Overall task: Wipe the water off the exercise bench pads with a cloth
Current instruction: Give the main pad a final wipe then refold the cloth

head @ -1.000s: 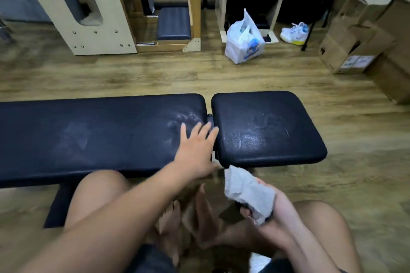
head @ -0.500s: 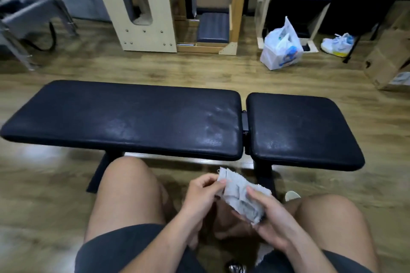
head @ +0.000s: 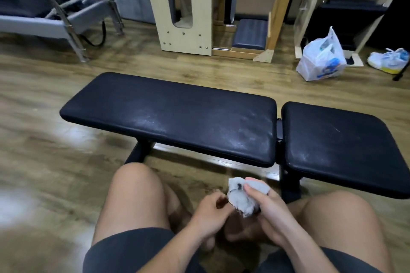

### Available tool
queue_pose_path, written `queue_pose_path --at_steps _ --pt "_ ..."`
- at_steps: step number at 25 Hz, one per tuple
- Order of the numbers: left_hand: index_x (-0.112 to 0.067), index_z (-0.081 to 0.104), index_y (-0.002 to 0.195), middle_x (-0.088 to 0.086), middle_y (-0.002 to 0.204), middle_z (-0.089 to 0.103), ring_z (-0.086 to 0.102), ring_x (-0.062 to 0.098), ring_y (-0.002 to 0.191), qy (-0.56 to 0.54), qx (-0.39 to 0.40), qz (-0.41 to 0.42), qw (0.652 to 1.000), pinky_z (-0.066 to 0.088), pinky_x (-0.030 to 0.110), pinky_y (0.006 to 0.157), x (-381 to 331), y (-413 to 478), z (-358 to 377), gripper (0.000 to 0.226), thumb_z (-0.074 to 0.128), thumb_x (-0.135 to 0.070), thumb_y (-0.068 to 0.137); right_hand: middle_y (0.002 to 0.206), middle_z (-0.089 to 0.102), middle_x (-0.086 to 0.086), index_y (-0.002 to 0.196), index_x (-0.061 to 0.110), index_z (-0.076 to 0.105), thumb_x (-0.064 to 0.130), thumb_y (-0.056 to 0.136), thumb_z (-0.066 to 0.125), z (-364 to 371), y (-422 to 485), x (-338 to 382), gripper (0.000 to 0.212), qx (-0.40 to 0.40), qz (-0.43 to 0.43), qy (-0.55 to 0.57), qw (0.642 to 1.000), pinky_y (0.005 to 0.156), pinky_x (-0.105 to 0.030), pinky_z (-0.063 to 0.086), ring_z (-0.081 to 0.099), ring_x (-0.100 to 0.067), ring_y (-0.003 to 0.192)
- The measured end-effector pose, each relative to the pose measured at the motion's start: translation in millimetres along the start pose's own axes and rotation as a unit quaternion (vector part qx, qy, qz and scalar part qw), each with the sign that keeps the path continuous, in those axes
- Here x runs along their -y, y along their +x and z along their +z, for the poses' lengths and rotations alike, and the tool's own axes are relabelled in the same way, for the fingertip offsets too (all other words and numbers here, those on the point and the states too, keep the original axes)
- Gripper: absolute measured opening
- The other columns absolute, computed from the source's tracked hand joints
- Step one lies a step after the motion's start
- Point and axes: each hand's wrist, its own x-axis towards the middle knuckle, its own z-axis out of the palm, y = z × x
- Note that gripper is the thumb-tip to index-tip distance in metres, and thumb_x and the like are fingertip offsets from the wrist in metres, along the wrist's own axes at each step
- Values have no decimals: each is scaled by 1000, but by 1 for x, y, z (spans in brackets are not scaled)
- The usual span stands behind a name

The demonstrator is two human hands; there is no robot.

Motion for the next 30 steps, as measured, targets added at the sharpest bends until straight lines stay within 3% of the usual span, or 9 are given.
queue_pose_path --at_steps 4,8,12,15,20,23,26,28,30 --pt "-14 69 86 3 78 66 57 16 74 -221 -8 -17 975 44 29 65 -5 -8 -19 25 67 -37 78 100 74 -11 111 14 64 -3 88 59 22 -3 -2 29 69 -18 -68 995 73 -33 54 69 -21 86" --pt "-13 66 74 -4 63 63 53 14 61 -238 -85 -8 967 41 22 56 -1 -17 -28 24 60 -16 97 81 75 0 89 18 73 14 84 70 34 -9 -3 7 40 -111 -253 960 64 -20 49 66 -11 73" --pt "-9 66 80 -3 67 68 60 3 59 -256 -118 5 959 46 16 54 -6 -26 -38 18 59 -5 95 83 74 -9 85 12 72 0 80 68 42 -11 -6 14 50 -108 -263 957 78 -43 54 69 -29 83" --pt "-7 70 96 6 91 75 69 9 84 -248 -126 63 958 55 24 77 -17 -26 -42 11 65 -3 87 93 74 -10 102 13 65 5 83 68 49 -10 -2 21 42 -86 -190 977 86 -50 55 70 -30 91" --pt "-24 66 124 -4 126 67 60 12 118 92 -18 157 983 47 34 103 -46 -15 -73 41 62 -37 85 104 70 3 113 21 64 8 86 66 39 10 34 30 -26 -199 -298 933 80 -21 52 66 -11 93" --pt "-26 30 152 1 161 25 26 26 146 461 -26 165 872 31 43 117 -45 26 -133 65 54 -45 94 111 67 -5 116 22 62 19 88 62 4 62 89 28 -251 -245 -372 859 84 -30 47 62 -24 102" --pt "-28 7 156 3 166 -2 4 33 152 555 -53 122 821 18 51 121 -19 73 -188 79 51 -50 94 108 65 -14 120 15 60 27 90 49 7 122 113 34 -364 -169 -516 757 81 -29 42 59 -32 100" --pt "-30 -1 156 4 166 -11 -5 37 151 582 -38 101 806 12 55 121 1 92 -206 82 49 -50 95 116 65 -16 116 16 65 20 86 47 51 150 85 36 -345 -244 -589 689 86 -34 46 59 -37 103" --pt "-32 -3 156 4 165 -15 -9 37 151 576 -38 75 813 9 57 121 7 111 -219 83 51 -43 95 126 60 -9 115 23 66 13 84 53 127 142 37 35 -147 -338 -637 676 94 -33 45 57 -29 108"
